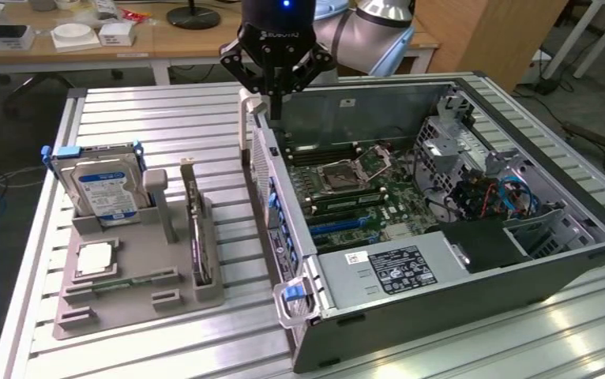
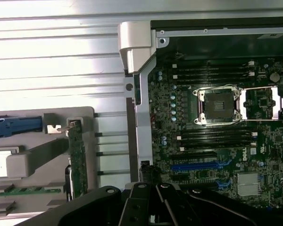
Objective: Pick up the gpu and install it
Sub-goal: 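Reach for the gpu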
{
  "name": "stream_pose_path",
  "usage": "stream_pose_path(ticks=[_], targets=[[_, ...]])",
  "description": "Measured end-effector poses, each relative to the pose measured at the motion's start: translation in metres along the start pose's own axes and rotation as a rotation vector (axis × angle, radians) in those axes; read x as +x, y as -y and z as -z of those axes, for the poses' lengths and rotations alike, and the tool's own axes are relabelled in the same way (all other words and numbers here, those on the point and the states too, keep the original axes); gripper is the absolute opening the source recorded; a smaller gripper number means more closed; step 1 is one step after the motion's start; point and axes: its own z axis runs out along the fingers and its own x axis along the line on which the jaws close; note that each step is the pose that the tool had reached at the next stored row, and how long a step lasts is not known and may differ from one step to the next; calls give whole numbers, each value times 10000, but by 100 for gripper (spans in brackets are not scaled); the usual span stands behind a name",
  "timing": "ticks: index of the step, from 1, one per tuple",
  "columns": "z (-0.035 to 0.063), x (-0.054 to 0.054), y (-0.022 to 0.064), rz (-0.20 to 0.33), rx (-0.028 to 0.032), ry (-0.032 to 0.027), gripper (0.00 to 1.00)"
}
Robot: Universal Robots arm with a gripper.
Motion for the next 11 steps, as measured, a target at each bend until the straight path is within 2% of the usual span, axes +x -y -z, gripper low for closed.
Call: stream_pose_path(ticks=[11], targets=[[3, 119, 9, 0, 0, 0, 10]])
